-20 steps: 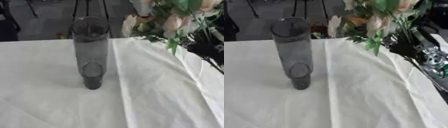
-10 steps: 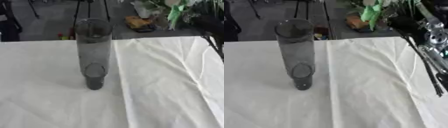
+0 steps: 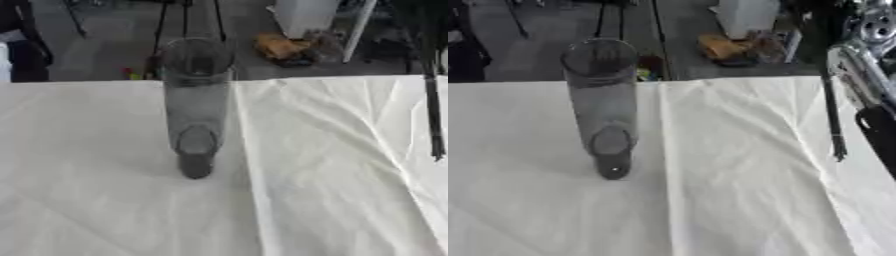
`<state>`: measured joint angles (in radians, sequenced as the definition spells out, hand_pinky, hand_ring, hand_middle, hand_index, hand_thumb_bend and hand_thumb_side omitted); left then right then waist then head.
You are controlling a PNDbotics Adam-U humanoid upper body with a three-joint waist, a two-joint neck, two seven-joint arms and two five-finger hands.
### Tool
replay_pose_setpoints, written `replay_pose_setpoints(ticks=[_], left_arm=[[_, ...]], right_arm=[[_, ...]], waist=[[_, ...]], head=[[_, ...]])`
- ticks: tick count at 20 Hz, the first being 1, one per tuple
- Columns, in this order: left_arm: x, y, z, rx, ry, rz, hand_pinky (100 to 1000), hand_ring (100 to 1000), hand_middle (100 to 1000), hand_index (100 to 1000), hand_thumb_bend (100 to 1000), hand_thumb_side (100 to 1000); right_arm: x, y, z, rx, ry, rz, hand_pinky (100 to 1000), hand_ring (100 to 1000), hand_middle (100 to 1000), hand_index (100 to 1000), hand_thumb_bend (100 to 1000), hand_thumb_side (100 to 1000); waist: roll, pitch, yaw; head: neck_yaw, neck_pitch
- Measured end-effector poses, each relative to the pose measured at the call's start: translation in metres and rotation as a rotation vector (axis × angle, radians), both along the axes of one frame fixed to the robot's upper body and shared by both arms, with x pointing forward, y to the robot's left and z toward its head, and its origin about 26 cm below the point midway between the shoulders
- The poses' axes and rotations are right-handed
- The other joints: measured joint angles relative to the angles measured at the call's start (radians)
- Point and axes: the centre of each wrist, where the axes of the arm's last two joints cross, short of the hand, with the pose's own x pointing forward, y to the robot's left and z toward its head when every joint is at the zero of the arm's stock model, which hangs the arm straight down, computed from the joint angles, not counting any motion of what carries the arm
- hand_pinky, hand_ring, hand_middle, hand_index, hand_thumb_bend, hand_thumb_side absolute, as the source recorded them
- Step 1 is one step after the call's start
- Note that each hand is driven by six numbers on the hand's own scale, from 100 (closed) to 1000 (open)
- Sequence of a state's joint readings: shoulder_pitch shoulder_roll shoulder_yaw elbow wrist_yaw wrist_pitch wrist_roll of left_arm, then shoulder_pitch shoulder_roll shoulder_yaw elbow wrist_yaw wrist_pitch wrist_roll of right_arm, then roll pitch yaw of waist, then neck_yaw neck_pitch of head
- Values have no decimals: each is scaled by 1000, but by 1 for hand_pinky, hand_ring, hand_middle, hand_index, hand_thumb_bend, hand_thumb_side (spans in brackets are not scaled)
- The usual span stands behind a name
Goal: Arrange flowers into the vase.
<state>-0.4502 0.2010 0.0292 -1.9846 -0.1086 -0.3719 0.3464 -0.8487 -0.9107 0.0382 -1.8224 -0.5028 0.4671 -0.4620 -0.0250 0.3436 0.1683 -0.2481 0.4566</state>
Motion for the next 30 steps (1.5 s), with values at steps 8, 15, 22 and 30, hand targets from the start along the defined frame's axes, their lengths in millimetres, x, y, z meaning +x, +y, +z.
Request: replay_pose_setpoints(ticks=[8,15,22,30], left_arm=[[0,-1,-1,9,4,-10,735,783,768,831,100,1000],[0,-3,-1,11,8,-18,735,783,768,831,100,1000],[0,-3,-1,11,8,-21,735,783,768,831,100,1000],[0,-5,-1,20,9,-30,736,783,769,831,100,1000]], right_arm=[[6,9,21,107,-130,84,100,100,100,100,100,352],[5,17,32,185,-289,190,100,100,100,100,100,358],[-2,27,40,233,-433,287,100,100,100,103,100,363],[-11,40,50,306,-552,373,100,100,100,106,100,371]], waist=[[-5,0,15],[-9,0,27],[-8,8,35],[-9,20,52]], head=[[-5,0],[-10,-2],[-10,-21],[-23,-37]])
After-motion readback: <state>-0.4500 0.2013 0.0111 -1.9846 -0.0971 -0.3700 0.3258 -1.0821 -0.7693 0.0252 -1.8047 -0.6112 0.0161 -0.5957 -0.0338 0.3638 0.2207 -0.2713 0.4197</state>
